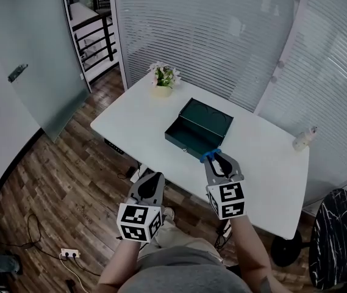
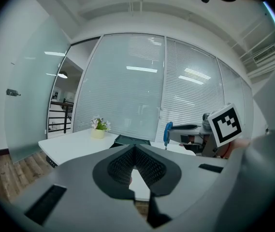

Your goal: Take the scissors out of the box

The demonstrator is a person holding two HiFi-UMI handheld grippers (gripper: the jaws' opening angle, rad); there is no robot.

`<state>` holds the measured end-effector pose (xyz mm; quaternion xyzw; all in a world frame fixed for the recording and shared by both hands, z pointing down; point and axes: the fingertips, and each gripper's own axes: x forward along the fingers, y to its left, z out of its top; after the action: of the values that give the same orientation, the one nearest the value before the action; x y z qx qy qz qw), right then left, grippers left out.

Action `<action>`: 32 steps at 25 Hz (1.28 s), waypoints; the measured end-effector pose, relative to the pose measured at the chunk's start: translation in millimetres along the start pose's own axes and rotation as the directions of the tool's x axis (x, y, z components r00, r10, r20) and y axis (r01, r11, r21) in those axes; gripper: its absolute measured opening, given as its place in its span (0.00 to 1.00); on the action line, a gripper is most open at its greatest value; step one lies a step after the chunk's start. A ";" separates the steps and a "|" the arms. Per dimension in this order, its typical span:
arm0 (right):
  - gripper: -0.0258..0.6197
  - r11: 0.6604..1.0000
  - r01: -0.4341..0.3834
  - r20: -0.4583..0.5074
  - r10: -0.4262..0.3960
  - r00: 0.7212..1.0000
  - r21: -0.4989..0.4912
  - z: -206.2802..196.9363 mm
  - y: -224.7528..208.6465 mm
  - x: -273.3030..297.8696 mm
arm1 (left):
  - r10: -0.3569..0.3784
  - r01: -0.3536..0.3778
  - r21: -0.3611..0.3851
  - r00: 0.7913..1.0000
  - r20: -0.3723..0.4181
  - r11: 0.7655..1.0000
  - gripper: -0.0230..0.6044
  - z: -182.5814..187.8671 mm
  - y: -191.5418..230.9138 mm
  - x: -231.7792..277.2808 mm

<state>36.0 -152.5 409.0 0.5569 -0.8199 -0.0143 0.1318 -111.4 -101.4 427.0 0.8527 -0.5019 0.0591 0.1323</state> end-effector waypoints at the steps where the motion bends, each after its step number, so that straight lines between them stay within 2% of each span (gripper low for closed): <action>1: 0.18 1.000 0.002 0.005 -0.002 1.000 0.006 -1.1 1.3 -7.2 | -0.002 0.002 0.001 1.000 0.003 1.000 0.05 0.0 -3.7 -1.7; 14: 0.18 0.994 0.011 0.018 -0.013 1.000 0.112 -26.6 15.1 -64.2 | -0.007 0.007 0.013 1.000 0.001 1.000 0.05 -5.2 -31.8 -10.7; 32: 0.18 0.992 -0.017 0.055 0.010 0.998 0.128 -16.0 27.0 -71.3 | 0.000 0.000 -0.002 1.000 -0.001 1.000 0.05 -6.8 -36.9 -7.9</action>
<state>39.8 -75.0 414.8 0.5580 -0.8262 0.0242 0.0737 -82.9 -75.8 425.5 0.8525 -0.5020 0.0590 0.1332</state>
